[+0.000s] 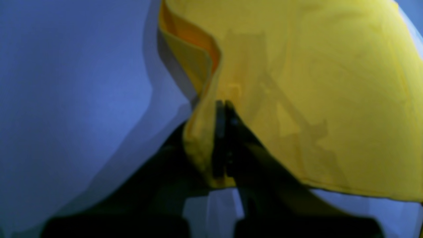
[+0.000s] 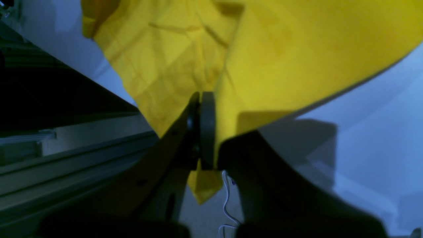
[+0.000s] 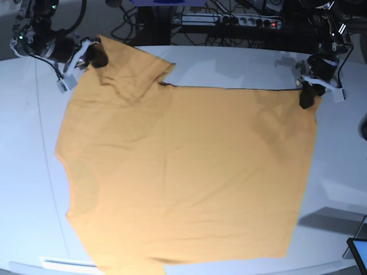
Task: Fold the T-shirt properly
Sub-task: 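Lift both held corners and pull the shirt away from the robot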
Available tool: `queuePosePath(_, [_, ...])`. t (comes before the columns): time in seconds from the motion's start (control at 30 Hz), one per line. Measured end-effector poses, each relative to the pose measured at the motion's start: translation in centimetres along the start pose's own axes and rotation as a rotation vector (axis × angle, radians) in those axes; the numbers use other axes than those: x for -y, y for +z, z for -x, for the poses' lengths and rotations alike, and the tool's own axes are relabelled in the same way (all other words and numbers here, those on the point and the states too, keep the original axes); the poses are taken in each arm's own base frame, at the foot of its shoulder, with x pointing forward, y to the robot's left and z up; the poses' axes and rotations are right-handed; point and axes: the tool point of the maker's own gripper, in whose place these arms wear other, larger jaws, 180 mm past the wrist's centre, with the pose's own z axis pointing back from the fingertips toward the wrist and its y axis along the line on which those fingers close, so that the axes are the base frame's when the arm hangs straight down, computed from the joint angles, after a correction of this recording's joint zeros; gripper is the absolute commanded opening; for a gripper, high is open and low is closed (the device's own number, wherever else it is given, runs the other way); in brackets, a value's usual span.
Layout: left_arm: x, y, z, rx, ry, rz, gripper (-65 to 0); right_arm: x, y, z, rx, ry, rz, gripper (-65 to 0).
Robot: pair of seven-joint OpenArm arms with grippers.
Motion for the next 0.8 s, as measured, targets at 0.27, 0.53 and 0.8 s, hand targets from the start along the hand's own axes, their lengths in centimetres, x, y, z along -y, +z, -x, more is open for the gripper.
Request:
queuePosePath(0.27, [-2.5,1.9,-0.6,0.006,-0.007,-0.07,-65.0,-0.1,1.1,-1.0,0.009,0.062,0.033,-64.7])
queuePosePath(0.53, [-2.6,1.9,-0.8,0.003,-0.016,-0.072,-65.0,-0.6,1.7,-0.5,-0.001,0.074,0.04,-64.7])
queuePosePath(0.8, [-1.5,2.9,-0.9,-0.051,-0.112,-0.085,-65.0,-1.6,2.5,-1.8,0.032,0.133,0.049,-64.7])
